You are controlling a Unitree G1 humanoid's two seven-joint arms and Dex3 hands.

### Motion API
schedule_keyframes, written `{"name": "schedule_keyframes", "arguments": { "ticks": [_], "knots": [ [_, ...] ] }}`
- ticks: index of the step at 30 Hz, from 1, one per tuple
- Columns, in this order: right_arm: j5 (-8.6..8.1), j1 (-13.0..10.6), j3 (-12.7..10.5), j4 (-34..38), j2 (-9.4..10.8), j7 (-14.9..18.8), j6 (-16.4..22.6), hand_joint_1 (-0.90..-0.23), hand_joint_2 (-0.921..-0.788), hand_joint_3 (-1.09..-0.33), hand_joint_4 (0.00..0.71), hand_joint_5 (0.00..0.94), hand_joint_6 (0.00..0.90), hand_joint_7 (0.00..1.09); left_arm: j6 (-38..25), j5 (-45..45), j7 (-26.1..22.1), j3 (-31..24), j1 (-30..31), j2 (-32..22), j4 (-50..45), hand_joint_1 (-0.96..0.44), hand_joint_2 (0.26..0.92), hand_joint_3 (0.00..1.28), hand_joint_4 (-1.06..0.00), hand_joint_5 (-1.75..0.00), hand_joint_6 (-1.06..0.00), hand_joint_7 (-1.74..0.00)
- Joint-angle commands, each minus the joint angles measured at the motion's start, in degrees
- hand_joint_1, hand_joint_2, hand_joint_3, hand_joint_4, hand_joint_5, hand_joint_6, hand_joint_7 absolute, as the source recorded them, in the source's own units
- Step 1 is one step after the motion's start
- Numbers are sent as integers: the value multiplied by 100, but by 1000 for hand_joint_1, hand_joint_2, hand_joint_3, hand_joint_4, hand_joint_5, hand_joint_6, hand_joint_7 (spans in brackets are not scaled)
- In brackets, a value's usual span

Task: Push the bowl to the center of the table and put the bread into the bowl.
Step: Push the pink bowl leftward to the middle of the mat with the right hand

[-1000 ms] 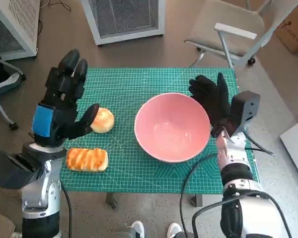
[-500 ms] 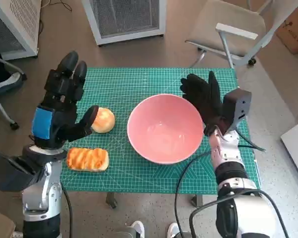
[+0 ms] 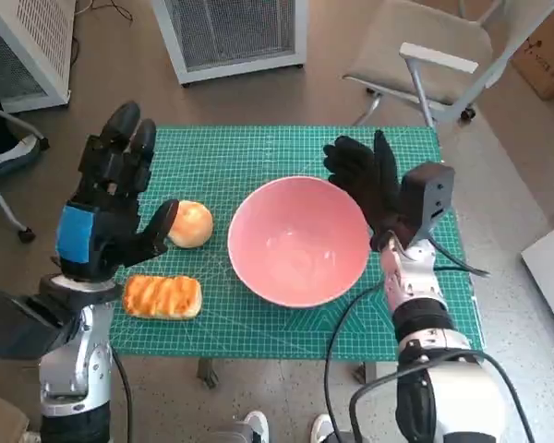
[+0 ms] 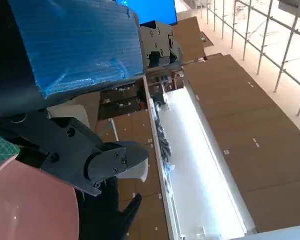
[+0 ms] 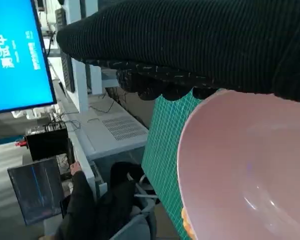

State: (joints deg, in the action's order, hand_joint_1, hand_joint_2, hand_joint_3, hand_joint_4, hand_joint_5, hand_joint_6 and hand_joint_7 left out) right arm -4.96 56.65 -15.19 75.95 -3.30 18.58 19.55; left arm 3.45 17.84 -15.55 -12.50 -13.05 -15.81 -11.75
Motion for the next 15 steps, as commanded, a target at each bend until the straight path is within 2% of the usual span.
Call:
{"name": "schedule_keyframes", "arguments": {
  "ticks": [1, 6, 15],
  "knots": [
    [49, 8, 10, 32, -7, 57, -11, -562, -921, -789, 284, 3, 348, 67, 80, -33, 24, -61, 32, -12, -108, -249, 695, 651, -38, -5, 1, -391],
    [54, 26, 8, 22, -40, 96, 25, -562, -921, -790, 283, 2, 339, 62, 93, -38, 24, -66, 32, -14, -103, -246, 697, 646, -38, -5, 1, -391],
    [-21, 156, -16, -147, -238, 450, 434, -582, -921, -791, 267, 0, 316, 51, 134, -9, 4, -93, -34, -2, 0, -250, 703, 633, -39, -6, 1, -396]
  ]
}}
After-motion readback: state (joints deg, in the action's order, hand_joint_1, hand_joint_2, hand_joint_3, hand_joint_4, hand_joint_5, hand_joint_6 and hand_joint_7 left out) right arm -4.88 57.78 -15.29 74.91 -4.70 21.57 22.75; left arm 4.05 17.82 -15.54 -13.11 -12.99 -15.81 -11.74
